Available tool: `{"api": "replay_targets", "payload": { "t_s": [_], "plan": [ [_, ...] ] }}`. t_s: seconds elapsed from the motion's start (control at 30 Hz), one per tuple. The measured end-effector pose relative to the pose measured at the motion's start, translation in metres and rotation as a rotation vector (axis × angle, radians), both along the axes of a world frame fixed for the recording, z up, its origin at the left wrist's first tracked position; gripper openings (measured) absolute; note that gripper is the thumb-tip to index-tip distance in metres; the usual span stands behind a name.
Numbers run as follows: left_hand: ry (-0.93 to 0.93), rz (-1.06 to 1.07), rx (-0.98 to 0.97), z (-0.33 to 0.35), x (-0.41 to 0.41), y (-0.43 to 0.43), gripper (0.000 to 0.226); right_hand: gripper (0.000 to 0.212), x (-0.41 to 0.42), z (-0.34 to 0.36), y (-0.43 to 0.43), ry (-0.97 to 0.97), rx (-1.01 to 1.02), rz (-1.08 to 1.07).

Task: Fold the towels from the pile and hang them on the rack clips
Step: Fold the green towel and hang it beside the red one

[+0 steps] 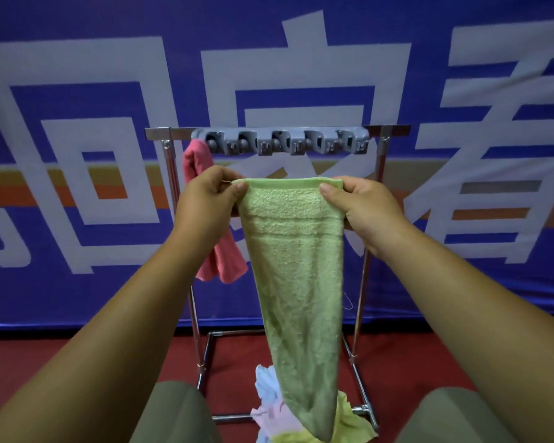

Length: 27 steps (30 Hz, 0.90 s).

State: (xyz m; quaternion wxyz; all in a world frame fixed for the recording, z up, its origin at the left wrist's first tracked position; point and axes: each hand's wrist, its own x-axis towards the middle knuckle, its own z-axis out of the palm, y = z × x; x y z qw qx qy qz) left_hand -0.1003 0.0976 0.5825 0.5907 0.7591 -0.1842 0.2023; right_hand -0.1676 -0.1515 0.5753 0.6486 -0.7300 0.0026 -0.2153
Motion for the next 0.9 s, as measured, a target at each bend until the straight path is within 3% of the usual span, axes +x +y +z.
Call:
{"api": "replay_targets", "payload": {
  "t_s": [0.27,0.37,0.63,0.73,0.83,0.9],
  "plan": [
    [0.001,-0.040,-0.089,0.025,-0.006,-0.004,0.018,0.026,0.005,0.026,-0.004,-0.098,0.033,-0.030],
    [0.020,-0.081,-0.086,0.030,-0.006,-0.006,0.018,0.019,0.006,0.027,-0.005,-0.118,0.041,-0.050],
    [0.091,-0.120,-0.101,0.038,0.007,-0.005,0.018,0.024,0.009,0.026,-0.009,-0.019,0.041,-0.038],
    [0.127,-0.134,-0.126,0.036,0.009,-0.002,0.017,0.028,0.010,0.027,-0.010,0.004,-0.089,-0.054],
    [0.181,-0.129,-0.029,0.030,0.013,0.002,0.015,0.027,0.009,0.027,-0.008,0.031,-0.375,-0.144],
    [0.198,-0.133,0.006,0.029,0.016,0.004,0.014,0.028,0.010,0.025,-0.005,0.009,-0.457,-0.193]
  ]
}}
